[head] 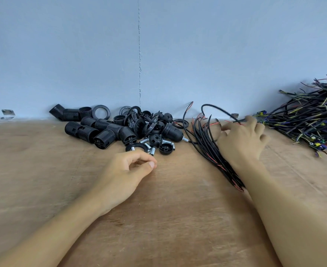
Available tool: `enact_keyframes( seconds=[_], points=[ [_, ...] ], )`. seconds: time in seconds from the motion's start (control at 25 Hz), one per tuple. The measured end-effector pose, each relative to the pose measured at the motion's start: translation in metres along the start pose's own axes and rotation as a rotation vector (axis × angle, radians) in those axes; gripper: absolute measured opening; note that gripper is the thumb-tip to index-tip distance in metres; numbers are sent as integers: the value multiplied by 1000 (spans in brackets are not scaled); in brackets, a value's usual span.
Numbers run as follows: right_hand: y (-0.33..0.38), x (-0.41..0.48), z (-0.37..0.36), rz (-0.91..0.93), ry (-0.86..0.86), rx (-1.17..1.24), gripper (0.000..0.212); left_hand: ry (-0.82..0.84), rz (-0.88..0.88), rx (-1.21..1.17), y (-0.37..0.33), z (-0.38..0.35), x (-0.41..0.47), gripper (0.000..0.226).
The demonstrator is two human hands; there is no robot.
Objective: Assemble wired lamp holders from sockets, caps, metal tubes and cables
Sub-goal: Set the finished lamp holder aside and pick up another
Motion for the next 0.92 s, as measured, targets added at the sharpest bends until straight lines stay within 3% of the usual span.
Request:
enact_keyframes(
  seconds=[0.2, 0.4, 0.56, 0.68, 0.8, 0.92],
  points=[
    [-16, 6, 5, -80, -48, -67, 49, -8, -6, -15, -1, -2, 0, 19],
    [14, -4, 12, 210, -240, -50, 38, 2, -7, 3, -2, -2, 0, 22],
    [31, -9, 3, 348, -158, 18, 25, 7, -13, 17, -1, -1, 0, 23],
    [16, -1, 3, 206, -121, -10, 28, 3, -19, 12, -2, -1, 0, 25],
    [-5, 2, 0, 14, 33, -103, 38, 1, -17, 17, -1, -2, 1, 24],
    [20, -9, 1, 186, -24, -86, 32, -61, 11, 26, 3, -1, 5, 19]
  ],
)
Point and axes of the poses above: each hand's wrist, its own x-axis towards the middle knuckle, its own z-axis out of the back of the hand, y = z × x, the point moved 5 cm from there along x, towards the middle knuckle, and after that the axes turned 4 degrees about x, right-handed, at the moved point
